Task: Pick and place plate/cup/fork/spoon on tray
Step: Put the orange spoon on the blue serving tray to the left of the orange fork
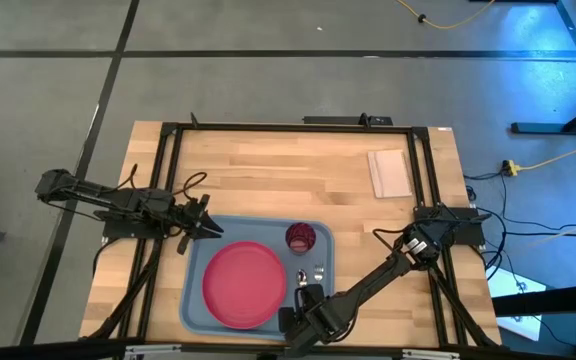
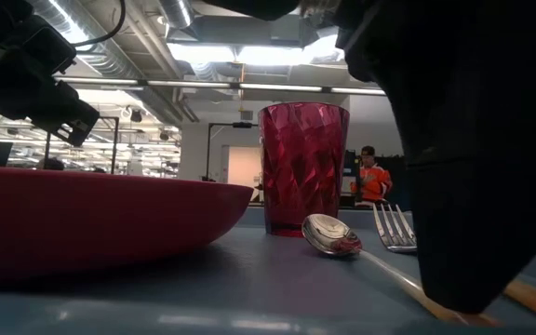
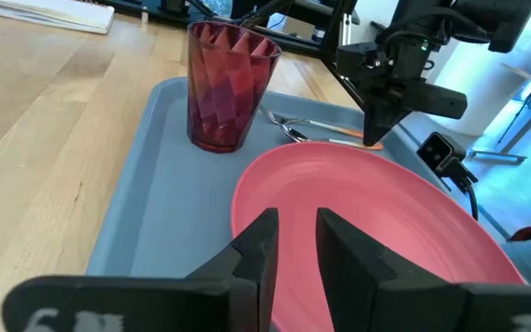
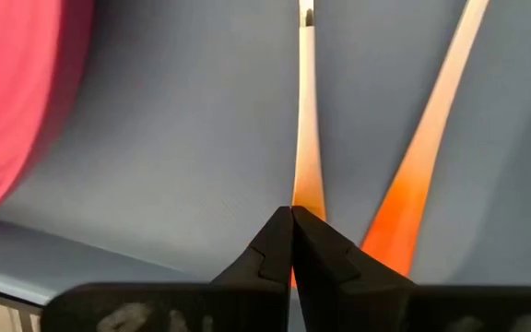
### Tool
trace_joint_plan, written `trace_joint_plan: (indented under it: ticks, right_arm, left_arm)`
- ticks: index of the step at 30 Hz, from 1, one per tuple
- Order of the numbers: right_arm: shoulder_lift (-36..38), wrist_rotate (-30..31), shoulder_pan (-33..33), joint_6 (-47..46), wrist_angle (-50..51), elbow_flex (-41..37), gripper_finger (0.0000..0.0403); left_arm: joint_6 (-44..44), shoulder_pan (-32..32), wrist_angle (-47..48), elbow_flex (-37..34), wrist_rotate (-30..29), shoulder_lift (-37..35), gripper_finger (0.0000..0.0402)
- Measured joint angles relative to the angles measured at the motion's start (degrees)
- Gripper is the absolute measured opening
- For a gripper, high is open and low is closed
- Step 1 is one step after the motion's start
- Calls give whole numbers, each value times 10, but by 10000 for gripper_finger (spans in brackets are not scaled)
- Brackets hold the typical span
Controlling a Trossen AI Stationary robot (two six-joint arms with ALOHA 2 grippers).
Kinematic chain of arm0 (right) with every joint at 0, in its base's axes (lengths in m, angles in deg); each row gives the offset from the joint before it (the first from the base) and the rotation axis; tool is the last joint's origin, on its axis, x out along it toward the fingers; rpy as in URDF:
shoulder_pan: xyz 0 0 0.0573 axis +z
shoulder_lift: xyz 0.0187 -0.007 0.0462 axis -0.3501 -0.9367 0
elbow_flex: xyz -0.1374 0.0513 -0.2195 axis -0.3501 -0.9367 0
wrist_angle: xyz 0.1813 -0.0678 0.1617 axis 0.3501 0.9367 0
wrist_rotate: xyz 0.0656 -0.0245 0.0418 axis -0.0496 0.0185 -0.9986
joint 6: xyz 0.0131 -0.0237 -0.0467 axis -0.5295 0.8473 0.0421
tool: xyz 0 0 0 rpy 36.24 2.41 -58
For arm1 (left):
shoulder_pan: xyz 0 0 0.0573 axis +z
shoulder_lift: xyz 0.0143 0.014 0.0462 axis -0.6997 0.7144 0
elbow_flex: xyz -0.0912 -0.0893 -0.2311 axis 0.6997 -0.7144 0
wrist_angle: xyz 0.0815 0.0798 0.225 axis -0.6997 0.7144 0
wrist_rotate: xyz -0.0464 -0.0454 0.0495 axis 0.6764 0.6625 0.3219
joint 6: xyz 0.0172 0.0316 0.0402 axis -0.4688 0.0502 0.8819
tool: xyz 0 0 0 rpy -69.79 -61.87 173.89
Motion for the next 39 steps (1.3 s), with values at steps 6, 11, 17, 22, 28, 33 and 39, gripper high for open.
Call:
trace_joint_plan:
  ticks: [6,11,17,22,28,33,39]
  right_arm:
    - [-1,1,0,0,32,7,13]
    - [-1,0,4,-15,49,20,13]
    - [-5,-14,11,-31,40,20,13]
    - [-13,-20,12,-31,27,20,13]
    - [-13,-16,12,-25,20,20,13]
    - [-14,-15,10,-13,20,20,13]
    - [-14,-14,10,-16,25,20,13]
  left_arm:
    - [0,0,0,0,0,0,69]
    - [0,0,0,0,0,0,69]
    - [0,0,0,0,0,0,69]
    - [0,0,0,0,0,0,69]
    - [0,0,0,0,-1,0,69]
    - [0,0,0,0,-1,0,69]
    - [0,0,0,0,-1,0,69]
